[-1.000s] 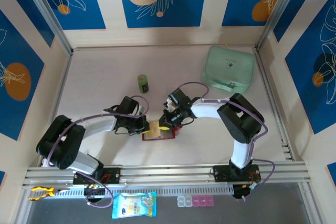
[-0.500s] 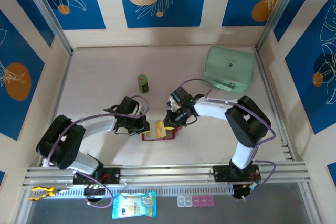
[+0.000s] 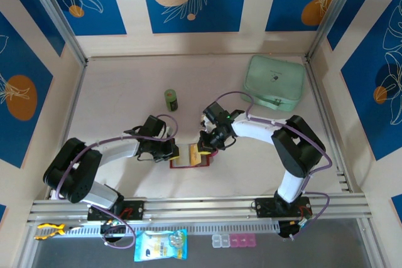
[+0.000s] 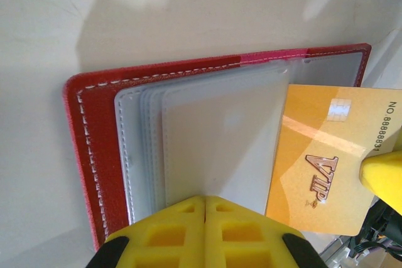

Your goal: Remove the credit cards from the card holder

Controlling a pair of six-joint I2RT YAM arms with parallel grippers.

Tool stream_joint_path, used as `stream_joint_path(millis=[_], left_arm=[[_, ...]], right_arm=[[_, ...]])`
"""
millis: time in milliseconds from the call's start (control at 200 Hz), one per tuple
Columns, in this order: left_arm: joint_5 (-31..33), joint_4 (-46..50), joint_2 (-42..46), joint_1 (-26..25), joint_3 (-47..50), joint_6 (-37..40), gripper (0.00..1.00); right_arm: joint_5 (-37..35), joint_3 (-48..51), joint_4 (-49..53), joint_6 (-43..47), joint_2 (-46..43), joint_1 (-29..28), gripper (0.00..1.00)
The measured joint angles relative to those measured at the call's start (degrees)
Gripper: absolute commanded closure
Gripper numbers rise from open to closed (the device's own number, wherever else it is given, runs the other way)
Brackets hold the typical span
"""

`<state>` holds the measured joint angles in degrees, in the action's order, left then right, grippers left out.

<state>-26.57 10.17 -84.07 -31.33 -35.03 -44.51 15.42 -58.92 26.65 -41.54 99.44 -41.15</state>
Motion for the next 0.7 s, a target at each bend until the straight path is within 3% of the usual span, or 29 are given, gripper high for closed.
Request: stream_joint_path(millis=[695], left_arm=[[0.0,-0.3,0.0,0.0,0.2,-0.2,0.99]], right_arm=[[-2.3,-0.1,-0.5,-4.4,-0.1,-3.1,0.83]])
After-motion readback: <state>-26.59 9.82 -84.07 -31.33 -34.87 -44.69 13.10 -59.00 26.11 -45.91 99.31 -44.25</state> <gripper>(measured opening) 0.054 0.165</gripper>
